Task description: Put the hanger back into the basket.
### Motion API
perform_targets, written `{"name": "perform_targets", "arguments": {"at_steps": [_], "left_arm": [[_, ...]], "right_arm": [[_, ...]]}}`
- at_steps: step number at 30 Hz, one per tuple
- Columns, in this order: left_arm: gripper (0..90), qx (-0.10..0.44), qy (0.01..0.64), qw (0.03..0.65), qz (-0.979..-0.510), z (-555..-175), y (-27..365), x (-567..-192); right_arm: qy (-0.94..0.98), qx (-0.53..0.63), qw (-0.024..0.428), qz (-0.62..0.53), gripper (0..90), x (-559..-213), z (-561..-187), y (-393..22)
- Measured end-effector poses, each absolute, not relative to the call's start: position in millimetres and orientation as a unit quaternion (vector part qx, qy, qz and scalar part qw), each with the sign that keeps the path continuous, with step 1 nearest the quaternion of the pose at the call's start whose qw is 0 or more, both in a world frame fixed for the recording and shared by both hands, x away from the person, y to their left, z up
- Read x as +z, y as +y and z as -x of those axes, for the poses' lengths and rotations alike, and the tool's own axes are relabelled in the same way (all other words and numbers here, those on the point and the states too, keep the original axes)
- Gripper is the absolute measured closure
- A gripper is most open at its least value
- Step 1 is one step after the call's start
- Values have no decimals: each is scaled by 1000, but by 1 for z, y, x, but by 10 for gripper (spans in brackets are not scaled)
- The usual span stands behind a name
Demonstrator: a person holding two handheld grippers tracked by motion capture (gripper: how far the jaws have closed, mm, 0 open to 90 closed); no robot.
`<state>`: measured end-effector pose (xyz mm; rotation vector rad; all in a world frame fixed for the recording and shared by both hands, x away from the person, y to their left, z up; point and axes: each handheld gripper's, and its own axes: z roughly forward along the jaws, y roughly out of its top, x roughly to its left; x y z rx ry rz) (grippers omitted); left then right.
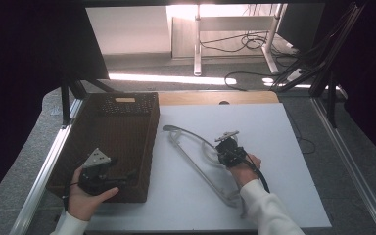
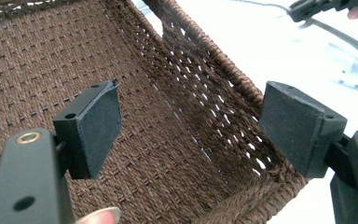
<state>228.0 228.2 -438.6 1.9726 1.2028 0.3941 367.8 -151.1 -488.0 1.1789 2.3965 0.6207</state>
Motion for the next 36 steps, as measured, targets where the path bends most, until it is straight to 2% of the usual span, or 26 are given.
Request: {"name": "perform_targets", "arguments": {"at_steps": [8, 18, 26, 36], "left_arm": [[204, 154, 473, 389, -776, -228, 228, -439], [204, 155, 472, 389, -776, -228, 227, -439], [204, 155, 471, 388, -777, -228, 227, -439], [204, 155, 472, 389, -776, -228, 227, -440]], "right_arm": [[850, 240, 257, -393, 831, -466, -365, -172], [834, 274, 293, -379, 831, -439, -358, -194], [831, 295, 307, -358, 832, -422, -348, -200], [829, 326, 297, -344, 832, -407, -340, -203]]}}
